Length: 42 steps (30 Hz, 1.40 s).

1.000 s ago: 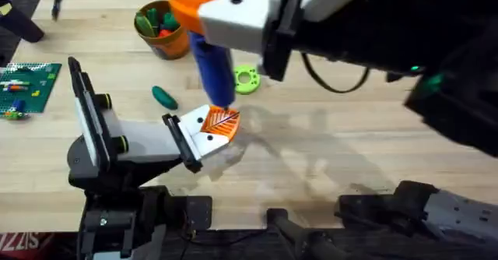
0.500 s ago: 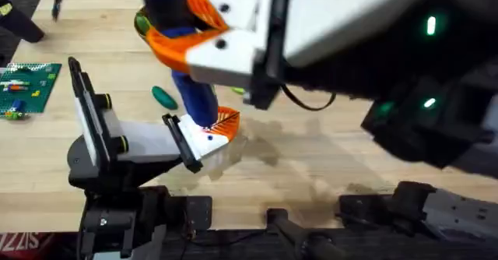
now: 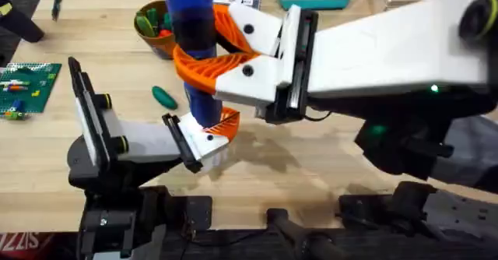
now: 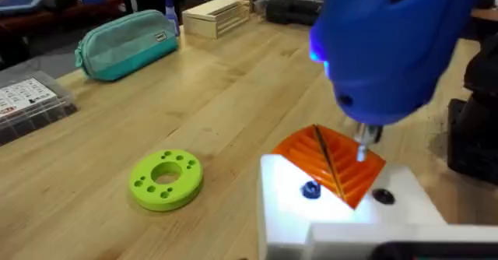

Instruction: Pick up the gripper from the table and insert it into the empty holder that is missing its gripper. Then pick up a screw, insert it into the mounting hole, and use the screwdriver to tighten it. Finally, clean up the table by picking up the vegetable and placing it into the bucket.

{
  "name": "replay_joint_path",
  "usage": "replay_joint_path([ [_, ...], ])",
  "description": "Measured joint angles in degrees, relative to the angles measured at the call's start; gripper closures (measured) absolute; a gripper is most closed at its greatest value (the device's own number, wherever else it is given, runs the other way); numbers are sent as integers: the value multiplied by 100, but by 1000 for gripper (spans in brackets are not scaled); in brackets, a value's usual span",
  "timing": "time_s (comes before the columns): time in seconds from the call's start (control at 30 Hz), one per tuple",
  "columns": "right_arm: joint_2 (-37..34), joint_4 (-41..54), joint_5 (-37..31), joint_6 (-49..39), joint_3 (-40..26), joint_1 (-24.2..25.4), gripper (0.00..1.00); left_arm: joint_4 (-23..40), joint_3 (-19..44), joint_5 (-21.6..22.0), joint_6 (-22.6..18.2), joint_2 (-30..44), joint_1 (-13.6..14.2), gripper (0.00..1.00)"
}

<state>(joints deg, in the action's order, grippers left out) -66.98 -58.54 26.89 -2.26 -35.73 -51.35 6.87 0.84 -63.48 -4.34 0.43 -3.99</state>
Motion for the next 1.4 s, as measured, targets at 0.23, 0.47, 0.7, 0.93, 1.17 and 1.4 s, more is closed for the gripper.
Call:
replay_joint_path([
  [0.23,-2,-58,13,-683,0,-209,993,2,0,2,0,-2,0,988],
  [0.47,-184,-181,22,-877,-4,-243,993,0,0,1,0,0,0,988],
  [0.7,-435,-354,22,-896,-4,-243,993,0,0,2,0,0,0,988],
  [0.93,-538,-743,23,-894,-11,-243,993,0,0,2,0,0,0,988],
  [1.17,-537,-742,22,-895,-13,-243,993,0,0,1,0,0,0,988],
  [1.4,-542,-700,22,-894,-13,-243,993,0,0,2,0,-1,0,988],
])
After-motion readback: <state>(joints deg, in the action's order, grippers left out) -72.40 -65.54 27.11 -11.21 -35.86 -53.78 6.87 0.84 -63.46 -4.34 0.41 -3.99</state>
